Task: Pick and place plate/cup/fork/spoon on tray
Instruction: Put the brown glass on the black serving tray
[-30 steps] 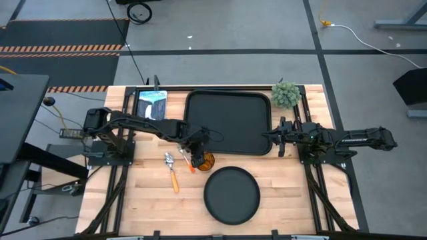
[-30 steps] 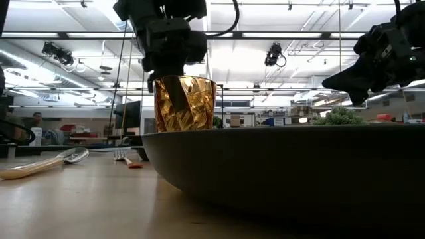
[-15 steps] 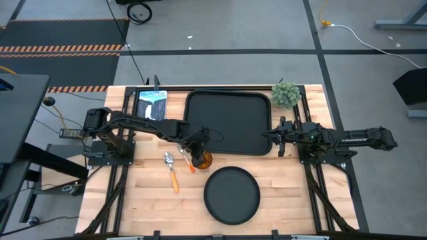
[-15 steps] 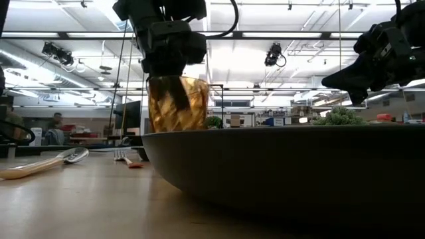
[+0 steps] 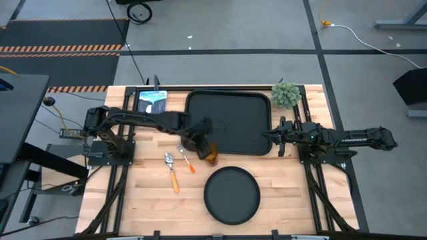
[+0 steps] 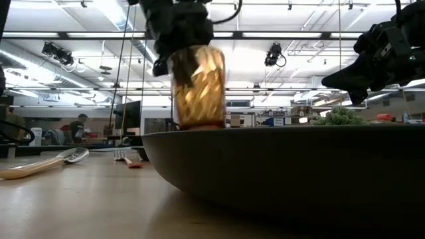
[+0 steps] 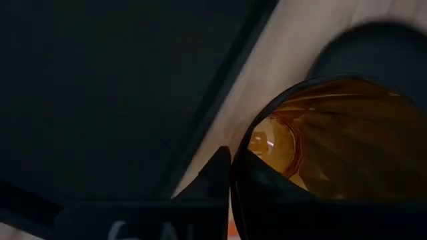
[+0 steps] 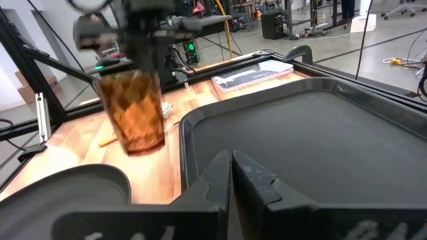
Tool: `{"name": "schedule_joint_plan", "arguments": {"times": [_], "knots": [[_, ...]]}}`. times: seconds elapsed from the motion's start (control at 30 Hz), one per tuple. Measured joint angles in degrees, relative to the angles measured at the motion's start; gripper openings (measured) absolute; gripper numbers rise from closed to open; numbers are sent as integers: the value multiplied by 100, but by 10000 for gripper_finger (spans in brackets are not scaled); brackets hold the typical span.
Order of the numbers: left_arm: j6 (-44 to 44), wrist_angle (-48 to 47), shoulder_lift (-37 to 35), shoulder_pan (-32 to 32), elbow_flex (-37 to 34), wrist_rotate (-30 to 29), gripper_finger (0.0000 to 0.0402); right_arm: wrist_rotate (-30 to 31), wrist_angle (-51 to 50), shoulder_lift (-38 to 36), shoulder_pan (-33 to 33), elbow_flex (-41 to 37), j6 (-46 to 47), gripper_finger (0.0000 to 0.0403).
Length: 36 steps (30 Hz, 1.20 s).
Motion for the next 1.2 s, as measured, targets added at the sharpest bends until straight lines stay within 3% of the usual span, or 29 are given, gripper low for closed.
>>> {"name": "schedule_joint_plan", "arguments": {"times": [0.23, 0.63, 0.83, 0.97, 1.2], "knots": [[777, -161, 806, 654, 1115, -26, 15, 0, 24, -2, 0, -2, 0, 22], [2020, -312, 3139, 1775, 4199, -20, 18, 0, 76, -2, 0, -2, 0, 23], [2466, 39, 4124, 2076, 5348, -21, 19, -1, 109, 0, 0, 0, 0, 22], [2514, -183, 4496, 2157, 5732, 45, 19, 0, 119, 0, 0, -1, 0, 23], [2572, -349, 4517, 2156, 5638, 59, 28, 0, 165, -1, 0, -1, 0, 22]]}}
